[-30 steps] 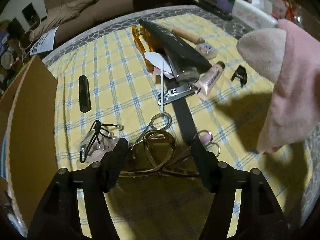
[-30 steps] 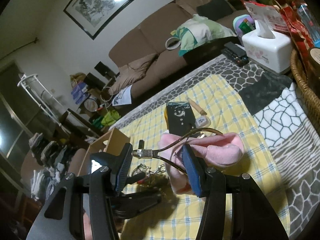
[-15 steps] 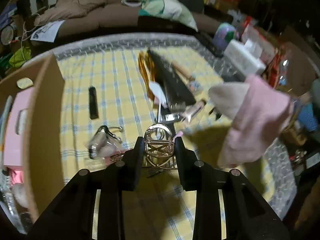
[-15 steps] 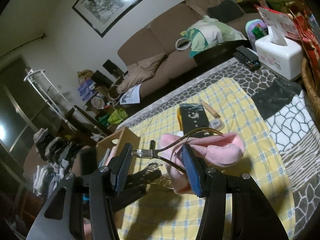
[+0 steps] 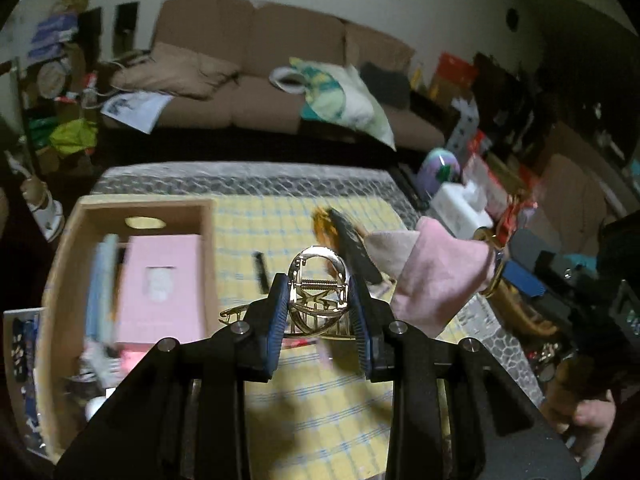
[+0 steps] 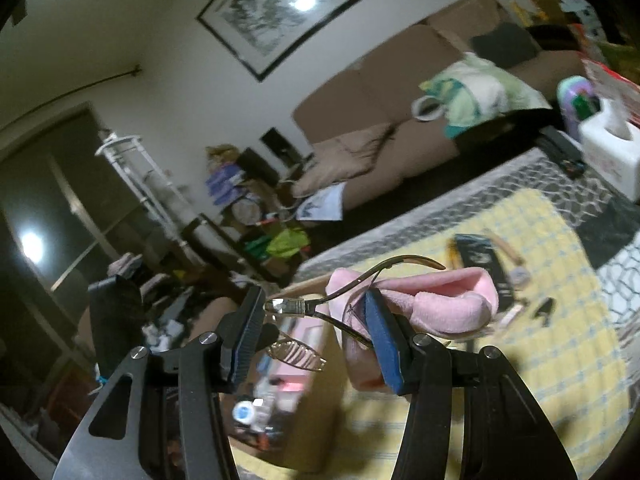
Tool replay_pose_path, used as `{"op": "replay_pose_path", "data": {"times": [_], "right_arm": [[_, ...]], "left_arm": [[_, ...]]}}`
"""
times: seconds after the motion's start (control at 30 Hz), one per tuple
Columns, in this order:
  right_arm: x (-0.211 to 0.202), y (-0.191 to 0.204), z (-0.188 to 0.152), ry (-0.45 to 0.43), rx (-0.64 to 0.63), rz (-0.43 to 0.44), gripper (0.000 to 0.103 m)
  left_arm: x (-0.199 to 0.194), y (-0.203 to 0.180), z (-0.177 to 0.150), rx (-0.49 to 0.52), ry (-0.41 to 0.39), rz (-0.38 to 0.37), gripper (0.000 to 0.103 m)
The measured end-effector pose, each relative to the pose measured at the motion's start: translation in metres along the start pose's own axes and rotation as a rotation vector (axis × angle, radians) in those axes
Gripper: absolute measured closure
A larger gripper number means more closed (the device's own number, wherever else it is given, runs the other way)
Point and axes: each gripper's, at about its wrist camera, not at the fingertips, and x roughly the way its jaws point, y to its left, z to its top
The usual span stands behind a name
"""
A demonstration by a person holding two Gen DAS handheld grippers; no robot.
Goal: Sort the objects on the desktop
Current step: 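Carry the claw clip into the box with left tool while right tool carries nipper and cloth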
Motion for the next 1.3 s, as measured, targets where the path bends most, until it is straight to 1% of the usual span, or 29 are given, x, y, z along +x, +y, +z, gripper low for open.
{"op": "replay_pose_path", "data": {"times": [0.17, 0.27, 0.33, 0.4, 0.5, 0.6, 0.7, 0.8, 0.97, 1.07, 1.2, 1.23, 1.3], "right_arm": [[0.028, 0.052, -0.011, 0.040, -0.053, 0.073, 0.050], [0.051, 0.080, -0.024, 0.086, -0.077, 0.114, 0.050], [0.066, 0.098, -0.034, 0.120, -0.089, 0.139, 0.050], [0.082, 0.114, -0.046, 0.155, -0.098, 0.160, 0.050], [0.108, 0.133, -0.066, 0.202, -0.109, 0.177, 0.050], [0.130, 0.143, -0.084, 0.233, -0.121, 0.169, 0.050], [0.152, 0.142, -0.103, 0.275, -0.105, 0.160, 0.050], [0.169, 0.136, -0.119, 0.324, -0.077, 0.161, 0.050], [0.185, 0.131, -0.145, 0.405, -0.075, 0.154, 0.050], [0.196, 0.125, -0.161, 0.453, -0.057, 0.140, 0.050], [0.207, 0.114, -0.180, 0.504, -0.027, 0.118, 0.050], [0.209, 0.113, -0.183, 0.510, -0.034, 0.103, 0.050], [0.212, 0.116, -0.189, 0.509, -0.101, 0.059, 0.050]], "left_arm": [[-0.049, 0.054, -0.005, -0.044, -0.055, 0.070, 0.075], [-0.071, 0.100, -0.016, -0.120, -0.080, 0.106, 0.075], [-0.078, 0.126, -0.023, -0.169, -0.088, 0.118, 0.075], [-0.084, 0.154, -0.034, -0.240, -0.094, 0.115, 0.075], [-0.080, 0.185, -0.050, -0.315, -0.098, 0.112, 0.075], [-0.075, 0.209, -0.064, -0.373, -0.101, 0.117, 0.075], [-0.072, 0.230, -0.075, -0.426, -0.109, 0.116, 0.075], [-0.071, 0.250, -0.079, -0.473, -0.121, 0.107, 0.075], [-0.068, 0.267, -0.070, -0.483, -0.137, 0.108, 0.075], [-0.059, 0.266, -0.063, -0.470, -0.127, 0.094, 0.075], [-0.041, 0.261, -0.057, -0.448, -0.093, 0.076, 0.075], [-0.037, 0.260, -0.057, -0.442, -0.085, 0.077, 0.075], [-0.029, 0.257, -0.057, -0.429, -0.064, 0.073, 0.075]]}}
